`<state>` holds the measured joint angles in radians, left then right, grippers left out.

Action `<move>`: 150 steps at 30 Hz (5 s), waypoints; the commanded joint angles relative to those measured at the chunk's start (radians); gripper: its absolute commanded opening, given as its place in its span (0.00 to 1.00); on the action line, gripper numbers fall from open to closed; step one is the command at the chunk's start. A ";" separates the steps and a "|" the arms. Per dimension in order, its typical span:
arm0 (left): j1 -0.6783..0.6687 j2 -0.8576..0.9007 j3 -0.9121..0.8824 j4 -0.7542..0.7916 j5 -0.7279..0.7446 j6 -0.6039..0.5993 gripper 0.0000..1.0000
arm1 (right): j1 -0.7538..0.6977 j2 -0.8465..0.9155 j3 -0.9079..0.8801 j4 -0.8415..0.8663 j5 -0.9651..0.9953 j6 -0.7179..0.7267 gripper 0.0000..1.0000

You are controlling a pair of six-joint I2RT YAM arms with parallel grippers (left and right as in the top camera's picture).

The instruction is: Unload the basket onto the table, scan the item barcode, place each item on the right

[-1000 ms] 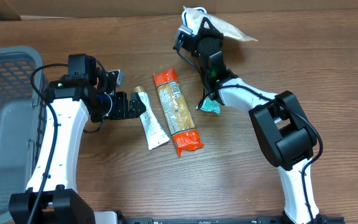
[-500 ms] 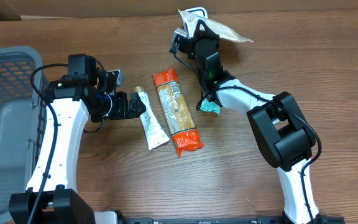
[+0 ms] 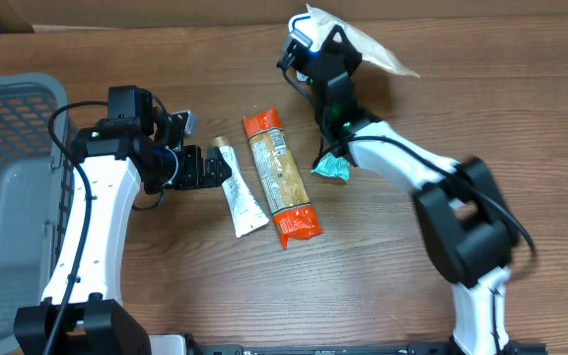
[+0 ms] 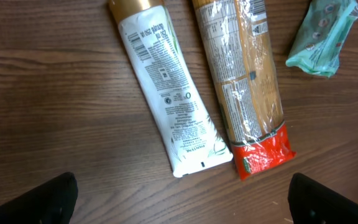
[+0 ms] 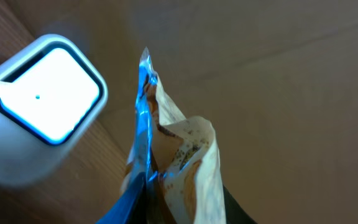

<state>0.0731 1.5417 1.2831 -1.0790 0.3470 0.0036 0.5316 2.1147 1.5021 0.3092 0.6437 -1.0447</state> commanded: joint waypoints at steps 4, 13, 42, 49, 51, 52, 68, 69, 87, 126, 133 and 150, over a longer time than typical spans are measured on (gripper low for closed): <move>-0.002 0.005 0.000 0.000 0.001 0.019 1.00 | -0.023 -0.425 0.022 -0.478 -0.084 0.531 0.22; -0.002 0.005 0.000 0.000 0.000 0.019 1.00 | -0.597 -0.727 0.011 -1.099 -0.809 1.384 0.21; -0.002 0.005 0.000 0.000 0.001 0.019 0.99 | -1.112 -0.495 -0.096 -1.313 -1.173 1.411 1.00; -0.002 0.005 0.000 0.000 0.001 0.019 1.00 | -0.945 -0.535 0.077 -1.413 -1.249 1.411 1.00; -0.002 0.005 0.000 0.000 0.001 0.019 1.00 | -0.891 -0.548 0.077 -1.379 -1.248 1.411 1.00; -0.002 0.005 0.000 0.000 0.001 0.019 1.00 | -0.852 -0.552 0.077 -1.352 -1.249 1.412 1.00; -0.002 0.005 0.000 0.000 0.000 0.019 1.00 | -0.591 -0.550 0.069 -1.245 -1.053 1.417 1.00; -0.002 0.005 0.000 0.000 0.001 0.019 1.00 | -0.587 -0.547 0.069 -1.244 -1.069 1.419 1.00; -0.002 0.005 0.000 0.000 0.000 0.019 1.00 | -0.327 -0.264 0.068 -1.245 -1.028 1.579 0.96; -0.002 0.005 0.000 0.000 0.001 0.019 1.00 | -0.170 0.029 0.141 -1.086 -0.871 1.594 0.04; -0.002 0.005 0.000 0.000 0.001 0.019 1.00 | -0.170 0.113 0.141 -1.131 -0.872 1.594 0.08; -0.002 0.005 0.000 0.000 0.000 0.019 1.00 | -0.249 0.055 0.365 -1.427 -0.844 1.277 0.71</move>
<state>0.0734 1.5417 1.2823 -1.0798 0.3477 0.0036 0.3050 2.2028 1.7645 -1.0798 -0.2272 0.3561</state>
